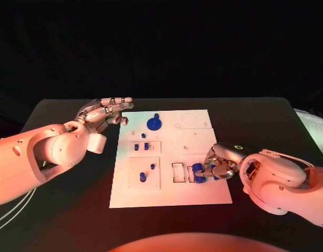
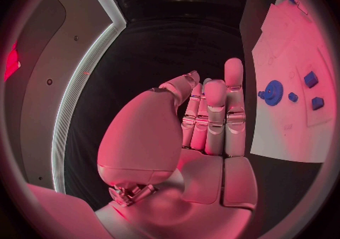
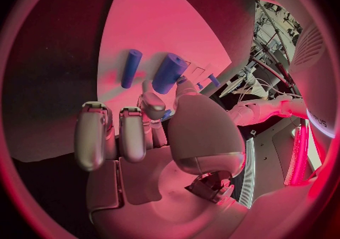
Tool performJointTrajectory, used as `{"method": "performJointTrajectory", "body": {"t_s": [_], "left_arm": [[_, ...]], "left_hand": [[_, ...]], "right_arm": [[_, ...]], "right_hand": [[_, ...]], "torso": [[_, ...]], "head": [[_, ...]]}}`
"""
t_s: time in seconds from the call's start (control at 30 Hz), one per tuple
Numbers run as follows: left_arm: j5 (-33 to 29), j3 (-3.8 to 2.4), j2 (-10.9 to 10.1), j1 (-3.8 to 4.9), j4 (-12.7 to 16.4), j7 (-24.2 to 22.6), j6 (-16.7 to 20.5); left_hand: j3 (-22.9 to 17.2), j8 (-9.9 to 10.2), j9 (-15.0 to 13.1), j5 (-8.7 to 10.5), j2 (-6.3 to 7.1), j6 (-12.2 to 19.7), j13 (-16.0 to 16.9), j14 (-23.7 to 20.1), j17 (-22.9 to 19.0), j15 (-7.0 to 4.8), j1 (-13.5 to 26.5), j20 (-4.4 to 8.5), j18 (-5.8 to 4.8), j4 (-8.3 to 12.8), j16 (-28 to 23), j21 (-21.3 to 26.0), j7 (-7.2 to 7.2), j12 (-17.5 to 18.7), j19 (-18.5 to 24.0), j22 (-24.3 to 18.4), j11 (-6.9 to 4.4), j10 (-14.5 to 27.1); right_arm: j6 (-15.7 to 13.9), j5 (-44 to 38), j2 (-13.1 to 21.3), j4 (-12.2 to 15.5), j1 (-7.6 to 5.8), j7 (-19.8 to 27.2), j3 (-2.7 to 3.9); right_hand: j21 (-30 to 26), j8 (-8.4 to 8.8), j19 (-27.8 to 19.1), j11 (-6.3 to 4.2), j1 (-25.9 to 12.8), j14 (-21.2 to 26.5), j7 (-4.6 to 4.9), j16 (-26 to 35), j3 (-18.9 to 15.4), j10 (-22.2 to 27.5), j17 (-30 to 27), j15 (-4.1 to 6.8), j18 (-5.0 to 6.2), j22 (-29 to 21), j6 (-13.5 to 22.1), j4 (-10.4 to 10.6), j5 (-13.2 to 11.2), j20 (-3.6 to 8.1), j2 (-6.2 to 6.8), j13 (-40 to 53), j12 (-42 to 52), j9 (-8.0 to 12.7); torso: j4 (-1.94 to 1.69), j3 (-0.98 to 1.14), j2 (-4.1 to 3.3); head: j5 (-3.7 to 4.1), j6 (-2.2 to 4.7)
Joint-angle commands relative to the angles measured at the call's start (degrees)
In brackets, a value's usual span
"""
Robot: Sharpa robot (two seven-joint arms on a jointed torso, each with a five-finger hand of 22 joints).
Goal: Assemble the parts on the task board
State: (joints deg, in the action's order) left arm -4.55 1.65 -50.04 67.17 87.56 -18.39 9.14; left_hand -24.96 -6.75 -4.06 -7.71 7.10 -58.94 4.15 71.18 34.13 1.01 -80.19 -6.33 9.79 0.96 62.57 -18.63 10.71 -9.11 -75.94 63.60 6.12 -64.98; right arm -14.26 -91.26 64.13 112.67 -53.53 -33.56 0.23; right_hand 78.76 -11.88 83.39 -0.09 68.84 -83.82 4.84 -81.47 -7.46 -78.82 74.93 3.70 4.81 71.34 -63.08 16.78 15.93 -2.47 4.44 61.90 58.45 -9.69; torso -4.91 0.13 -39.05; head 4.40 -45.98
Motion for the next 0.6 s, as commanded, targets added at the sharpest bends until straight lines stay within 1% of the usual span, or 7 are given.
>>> {"method": "performJointTrajectory", "body": {"t_s": [0.03,0.1,0.2,0.3,0.4,0.5,0.6], "left_arm": [[-0.2,-0.02,0.0,0.0,0.2,-0.1,-1.3],[-0.2,-0.02,0.0,0.0,0.2,-0.1,-1.3],[-0.2,-0.01,0.0,0.0,0.2,0.1,-1.4],[-0.2,-0.01,-0.1,0.0,0.2,0.1,-1.5],[-0.2,-0.01,-0.1,0.0,0.2,0.2,-1.6],[-0.2,0.0,-0.1,0.0,0.2,0.3,-1.7],[-0.2,0.0,-0.1,0.0,0.2,0.3,-1.7]], "left_hand": [[0.2,-0.3,0.1,0.29,0.03,0.4,0.0,-0.3,0.0,0.05,0.5,0.02,0.42,0.0,-0.3,0.3,-0.12,-0.3,0.3,0.0,0.11,0.2],[0.2,-0.3,0.1,0.29,0.03,0.4,0.0,-0.3,0.0,0.05,0.5,0.02,0.42,0.0,-0.3,0.3,-0.12,-0.3,0.3,0.0,0.11,0.2],[0.2,-0.3,0.1,0.29,0.03,0.4,0.0,-0.3,0.0,0.05,0.5,0.02,0.42,0.0,-0.3,0.3,-0.12,-0.3,0.3,0.0,0.11,0.2],[0.2,-0.3,0.1,0.29,0.03,0.4,0.0,-0.3,0.0,0.05,0.5,0.02,0.42,0.0,-0.3,0.3,-0.12,-0.3,0.3,0.0,0.11,0.2],[0.2,-0.3,0.1,0.29,0.03,0.4,0.0,-0.3,0.0,0.05,0.5,0.02,0.42,0.0,-0.3,0.3,-0.12,-0.3,0.3,0.0,0.11,0.2],[0.2,-0.3,0.1,0.29,0.03,0.4,0.0,-0.3,0.0,0.05,0.5,0.02,0.42,0.0,-0.3,0.3,-0.12,-0.3,0.3,0.0,0.11,0.2],[0.2,-0.3,0.1,0.29,0.03,0.4,0.0,-0.3,0.0,0.05,0.5,0.02,0.42,0.0,-0.3,0.3,-0.12,-0.3,0.3,0.0,0.11,0.2]], "right_arm": [[2.1,-2.1,-0.8,-0.6,0.56,-0.6,-0.08],[2.4,-2.1,-1.4,-1.1,0.82,-0.6,-0.07],[2.6,-2.2,-2.3,-1.7,1.2,-0.7,-0.07],[2.9,-2.2,-2.8,-2.0,1.38,-0.7,-0.07],[3.4,-2.4,-3.2,-2.3,1.49,-0.8,-0.07],[3.5,-2.8,-3.3,-2.4,1.55,-0.8,-0.07],[2.6,-3.2,-3.3,-2.5,1.58,-1.0,-0.07]], "right_hand": [[0.3,-0.21,-0.1,0.05,-0.5,-3.8,-0.34,-0.4,-0.6,0.4,0.4,0.39,-0.9,0.1,0.1,0.0,-0.8,0.37,-0.23,0.3,-0.1,-0.3],[0.3,-0.27,-0.1,0.05,-0.7,-3.8,-0.33,-0.4,-0.8,0.5,0.4,0.39,-0.9,0.1,0.2,0.0,-1.2,0.38,-0.26,0.4,-0.2,-0.4],[0.3,-0.31,-0.1,0.06,-0.8,-3.8,-0.34,-0.4,-1.0,0.5,0.5,0.38,-0.9,0.1,0.2,0.0,-1.4,0.38,-0.29,0.5,-0.2,-0.5],[0.3,-0.33,-0.1,0.05,-0.9,-3.8,-0.34,-0.4,-1.1,0.5,0.5,0.38,-0.91,0.1,0.2,0.0,-1.4,0.38,-0.32,0.6,-0.2,-0.5],[0.4,-0.45,-0.1,0.03,-0.9,-3.8,-0.38,-0.4,-1.1,0.5,0.5,0.39,-0.92,0.2,0.2,0.0,-1.3,0.38,-0.63,0.8,-0.1,-0.7],[0.4,-0.81,-0.1,-0.09,1.3,-3.8,-0.49,-0.5,-0.9,0.3,0.5,0.48,-0.92,0.2,0.1,-0.5,-0.7,0.44,-1.38,1.6,0.2,-1.3],[0.4,-1.2,-0.1,-0.28,4.9,-3.8,-0.66,-0.5,0.4,0.0,0.5,0.65,-0.92,0.3,-0.2,-1.7,0.4,0.56,-2.87,2.4,0.6,-1.8]], "torso": [[-0.15,0.02,0.0],[-0.2,0.01,-0.02],[-0.13,-0.04,-0.02],[-0.09,0.0,0.01],[-0.09,-0.04,0.01],[-0.04,-0.03,0.0],[-0.03,-0.06,0.06]], "head": [[-0.06,-0.06],[-0.05,-0.16],[-0.14,-0.14],[-0.25,-0.12],[-0.25,-0.13],[-0.27,-0.21],[-0.22,-0.17]]}}
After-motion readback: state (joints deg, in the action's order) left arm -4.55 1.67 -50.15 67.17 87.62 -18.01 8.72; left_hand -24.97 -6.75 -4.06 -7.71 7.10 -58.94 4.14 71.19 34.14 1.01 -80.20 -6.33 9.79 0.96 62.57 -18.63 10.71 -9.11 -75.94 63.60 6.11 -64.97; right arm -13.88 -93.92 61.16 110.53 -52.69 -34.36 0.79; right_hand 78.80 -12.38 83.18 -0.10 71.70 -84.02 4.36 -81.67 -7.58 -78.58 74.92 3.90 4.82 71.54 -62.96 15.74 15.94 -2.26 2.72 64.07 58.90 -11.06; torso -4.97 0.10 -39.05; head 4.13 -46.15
